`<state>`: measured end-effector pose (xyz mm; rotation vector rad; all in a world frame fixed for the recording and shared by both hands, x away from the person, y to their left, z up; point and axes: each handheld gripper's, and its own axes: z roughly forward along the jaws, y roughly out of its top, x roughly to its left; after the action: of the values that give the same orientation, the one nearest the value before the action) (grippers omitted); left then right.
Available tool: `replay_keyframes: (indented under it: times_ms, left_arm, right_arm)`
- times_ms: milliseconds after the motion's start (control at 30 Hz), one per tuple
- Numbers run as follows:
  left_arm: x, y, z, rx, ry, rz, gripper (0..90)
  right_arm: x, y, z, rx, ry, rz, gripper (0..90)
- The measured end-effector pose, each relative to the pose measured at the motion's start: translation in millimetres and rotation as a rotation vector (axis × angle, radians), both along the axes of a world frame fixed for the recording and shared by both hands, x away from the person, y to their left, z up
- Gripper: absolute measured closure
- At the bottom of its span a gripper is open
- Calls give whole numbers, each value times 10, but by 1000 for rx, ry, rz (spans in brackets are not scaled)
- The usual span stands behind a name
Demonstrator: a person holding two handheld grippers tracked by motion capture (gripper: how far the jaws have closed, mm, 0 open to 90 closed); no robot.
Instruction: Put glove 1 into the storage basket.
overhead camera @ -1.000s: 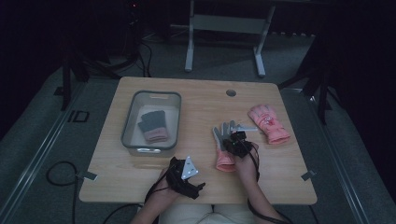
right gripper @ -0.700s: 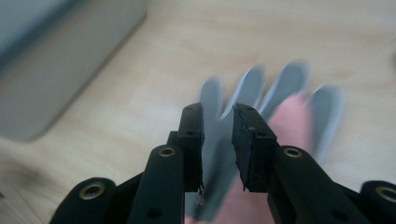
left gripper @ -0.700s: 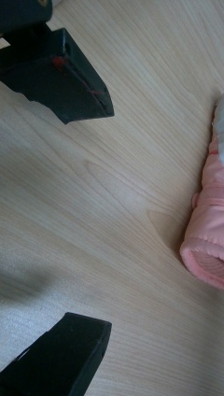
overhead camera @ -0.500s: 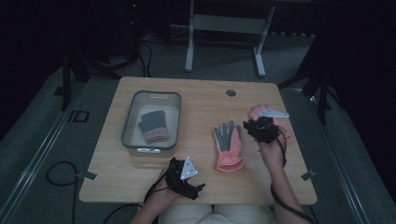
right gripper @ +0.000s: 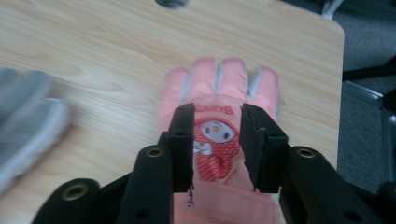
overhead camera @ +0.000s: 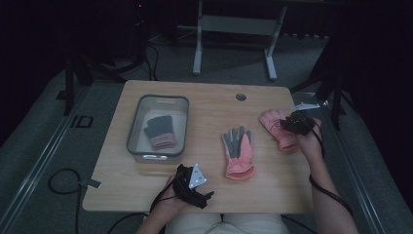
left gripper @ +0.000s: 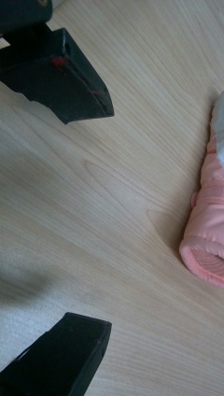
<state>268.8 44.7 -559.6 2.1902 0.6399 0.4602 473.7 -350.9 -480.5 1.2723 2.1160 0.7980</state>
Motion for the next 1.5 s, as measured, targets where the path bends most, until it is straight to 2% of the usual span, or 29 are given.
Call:
replay_keyframes:
  times_ms: [33, 67, 100, 167, 267, 300, 333, 367, 433, 533, 600, 700, 767, 867, 900, 933, 1033, 1100, 1133, 1300, 1400, 1500]
  left_arm:
    - [-5, -1, 2, -1, -1, 2, 7]
    - [-5, -1, 2, -1, -1, 2, 7]
    - [-5, 3, 3, -1, 1, 1, 7]
    - [-2, 3, -1, 3, 4, -1, 6]
    - [-1, 6, -6, 5, 3, 1, 6]
    - [-1, 6, -6, 5, 3, 1, 7]
    - [0, 12, -5, 4, 4, 4, 7]
    - [0, 16, 0, -1, 2, 4, 7]
    - [1, 19, 7, -7, 5, 8, 7]
    - [7, 21, 16, -7, 3, 15, 7]
    - [4, 24, 24, -18, 4, 14, 7]
    - [7, 25, 20, -18, 7, 10, 7]
    - [13, 19, 11, -8, 16, 11, 7]
    - [10, 11, 9, -1, 10, 11, 7]
    - [10, 11, 9, -1, 10, 11, 6]
    - [6, 13, 18, -2, 6, 14, 7]
    - [5, 22, 27, -9, 7, 17, 7]
    - [11, 27, 23, -12, 7, 19, 7]
    - [15, 27, 21, -10, 8, 20, 6]
    - [25, 21, 6, -6, 18, 16, 7]
    - [25, 13, 4, -1, 16, 15, 7]
    - [27, 16, 6, -4, 16, 15, 7]
  right_arm:
    - [76, -9, -87, -2, 31, -12, 617]
    - [76, -9, -87, -2, 31, -12, 617]
    - [132, 5, -203, -36, 45, -8, 612]
    - [174, 9, -303, -61, 62, -10, 613]
    - [200, 10, -377, -83, 77, -1, 621]
    - [200, 10, -377, -83, 77, -1, 621]
    - [254, -23, -431, -49, 122, 5, 676]
    - [254, -23, -431, -49, 122, 5, 676]
    - [296, -38, -423, -46, 159, 6, 783]
    - [298, -35, -423, -53, 166, 10, 806]
    - [300, -48, -414, -22, 179, -16, 847]
    - [266, -84, -277, 31, 181, -68, 875]
    - [190, -96, -141, 46, 161, -80, 879]
    - [-4, -114, 75, 91, 104, -106, 881]
    - [-4, -114, 75, 91, 104, -106, 881]
    - [-203, -115, 242, 122, 44, -139, 886]
    - [-377, -96, 368, 117, 24, -145, 885]
    - [-424, -91, 396, 115, 24, -146, 885]
    - [-580, -91, 458, 132, 15, -172, 886]
    - [-874, -113, 470, 175, 22, -227, 885]
    - [-988, -88, 431, 175, 29, -252, 886]
    - [-1047, -16, 355, 166, 48, -252, 885]
